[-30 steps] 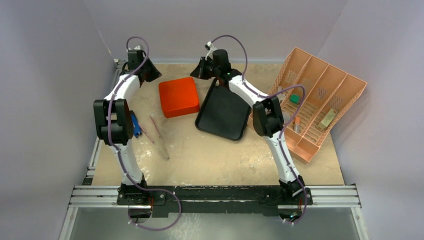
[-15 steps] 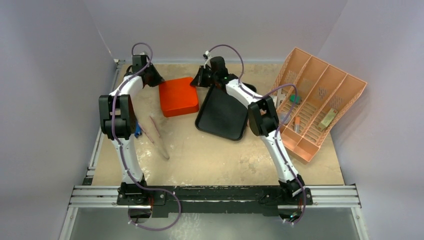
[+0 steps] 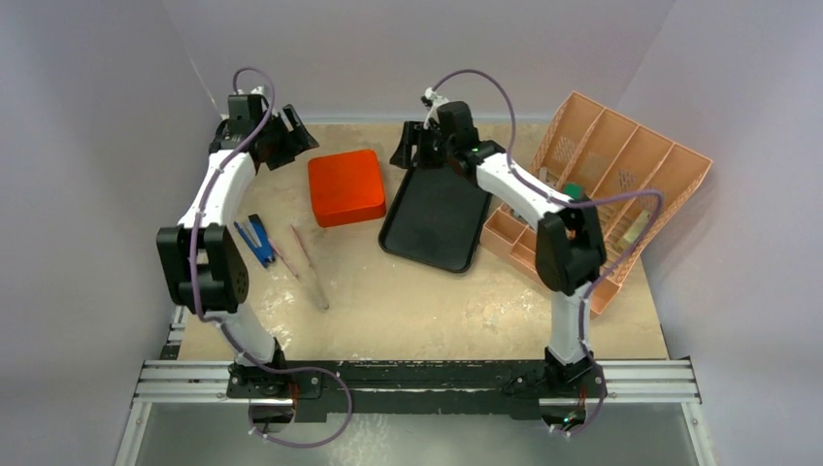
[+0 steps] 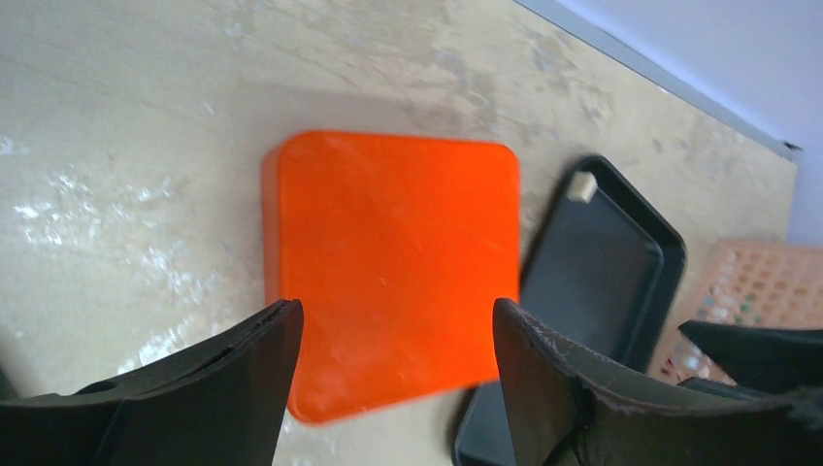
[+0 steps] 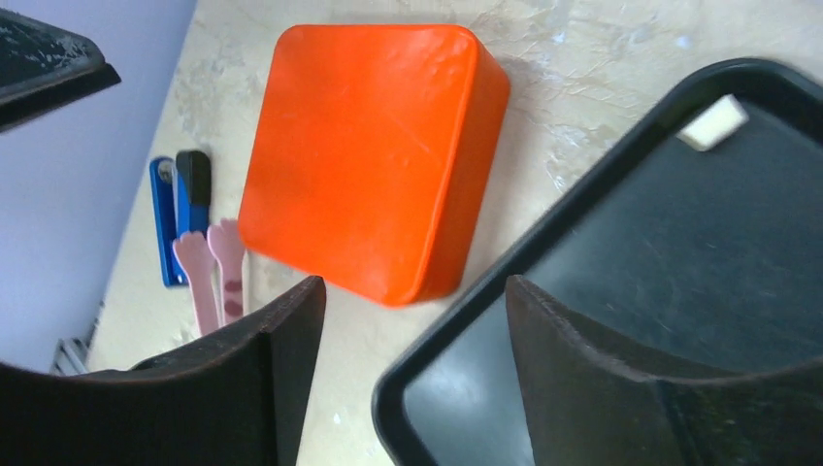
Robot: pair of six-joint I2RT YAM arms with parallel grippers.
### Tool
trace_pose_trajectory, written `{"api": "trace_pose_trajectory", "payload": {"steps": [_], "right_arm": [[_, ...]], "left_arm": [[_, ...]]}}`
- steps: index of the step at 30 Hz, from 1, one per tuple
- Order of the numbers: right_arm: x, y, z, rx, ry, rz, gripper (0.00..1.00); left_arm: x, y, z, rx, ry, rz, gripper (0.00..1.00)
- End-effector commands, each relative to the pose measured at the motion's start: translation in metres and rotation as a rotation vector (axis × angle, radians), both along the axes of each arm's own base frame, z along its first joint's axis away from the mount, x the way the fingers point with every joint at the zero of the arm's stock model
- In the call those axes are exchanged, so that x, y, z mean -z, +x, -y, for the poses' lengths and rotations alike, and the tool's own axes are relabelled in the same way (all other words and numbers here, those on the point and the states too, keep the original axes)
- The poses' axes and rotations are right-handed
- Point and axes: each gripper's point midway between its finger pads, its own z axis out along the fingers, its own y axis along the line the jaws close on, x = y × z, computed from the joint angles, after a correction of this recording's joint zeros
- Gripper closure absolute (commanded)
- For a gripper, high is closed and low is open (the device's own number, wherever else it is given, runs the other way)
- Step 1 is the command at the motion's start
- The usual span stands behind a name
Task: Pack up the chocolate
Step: Reset both arms
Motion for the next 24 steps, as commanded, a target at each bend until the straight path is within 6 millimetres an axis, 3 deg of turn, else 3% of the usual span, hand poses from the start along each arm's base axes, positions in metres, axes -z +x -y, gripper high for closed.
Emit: {"api": "trace_pose_trajectory", "payload": {"steps": [1,3,4,10,17,24], "right_arm": [[-0.052,-0.024,0.039,0.049,-0.082,0.125,0.2],[-0.07,-0.041,0.053,0.068,-0.085,0.149,0.03],[-0.075,-0.049,0.06,0.079,-0.089,0.155,0.01],[-0.094,-0.097,0.096,0.144,-0.085,0.159,0.01],[-0.106,-0.142,0.124,0.194,-0.045,0.172,0.01],[-0.12,-0.158,0.137,0.228,-0.009,0.209,0.01]], "left_arm": [[-0.039,-0.037,0.033,0.128,-0.02,0.079,0.27],[-0.049,-0.051,0.038,0.149,-0.032,0.095,0.26],[-0.054,-0.057,0.039,0.154,-0.032,0.108,0.25],[-0.08,-0.102,0.056,0.228,-0.041,0.15,0.22],[-0.104,-0.141,0.058,0.222,-0.056,0.252,0.19],[-0.089,-0.158,0.055,0.201,-0.053,0.258,0.17]]}}
